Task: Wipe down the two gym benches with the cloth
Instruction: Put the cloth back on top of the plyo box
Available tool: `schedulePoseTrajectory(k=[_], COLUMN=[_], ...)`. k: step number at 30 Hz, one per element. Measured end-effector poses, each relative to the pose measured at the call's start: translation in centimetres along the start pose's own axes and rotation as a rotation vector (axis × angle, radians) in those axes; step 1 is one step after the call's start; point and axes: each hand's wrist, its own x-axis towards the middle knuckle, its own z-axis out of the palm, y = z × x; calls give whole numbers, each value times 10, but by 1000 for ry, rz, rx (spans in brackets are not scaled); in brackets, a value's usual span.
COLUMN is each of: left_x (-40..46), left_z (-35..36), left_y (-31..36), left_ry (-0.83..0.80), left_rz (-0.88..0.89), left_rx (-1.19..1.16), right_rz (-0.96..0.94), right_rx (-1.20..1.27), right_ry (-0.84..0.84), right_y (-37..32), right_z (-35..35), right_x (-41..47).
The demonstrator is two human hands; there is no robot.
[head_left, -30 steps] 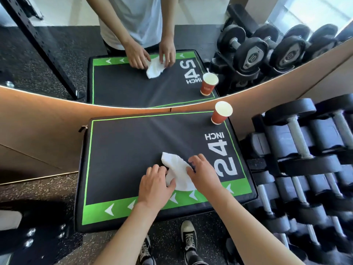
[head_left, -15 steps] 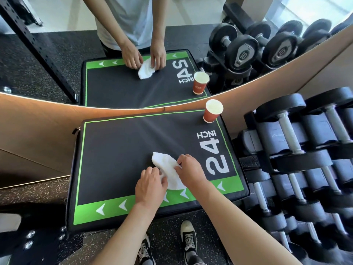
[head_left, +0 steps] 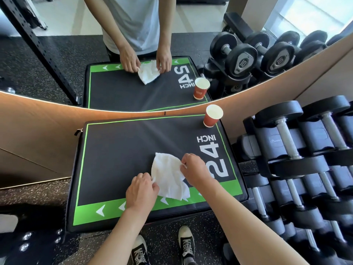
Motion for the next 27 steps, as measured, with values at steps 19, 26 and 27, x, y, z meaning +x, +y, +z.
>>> schedulePoseTrajectory(k=[19, 26, 27], left_x=[1, 19, 18], left_z=[-22, 0, 2], left_y=[-1, -2, -5], left_ry=[83, -115, -102], left_rz=[233, 407, 398], left_rx=[14, 150, 159], right_rz=[-232, -191, -188], right_rx=[-64, 46, 45], right_ry=[129, 65, 69], right_y=[0, 18, 23], right_z=[9, 32, 33], right_x=[-27, -61, -63])
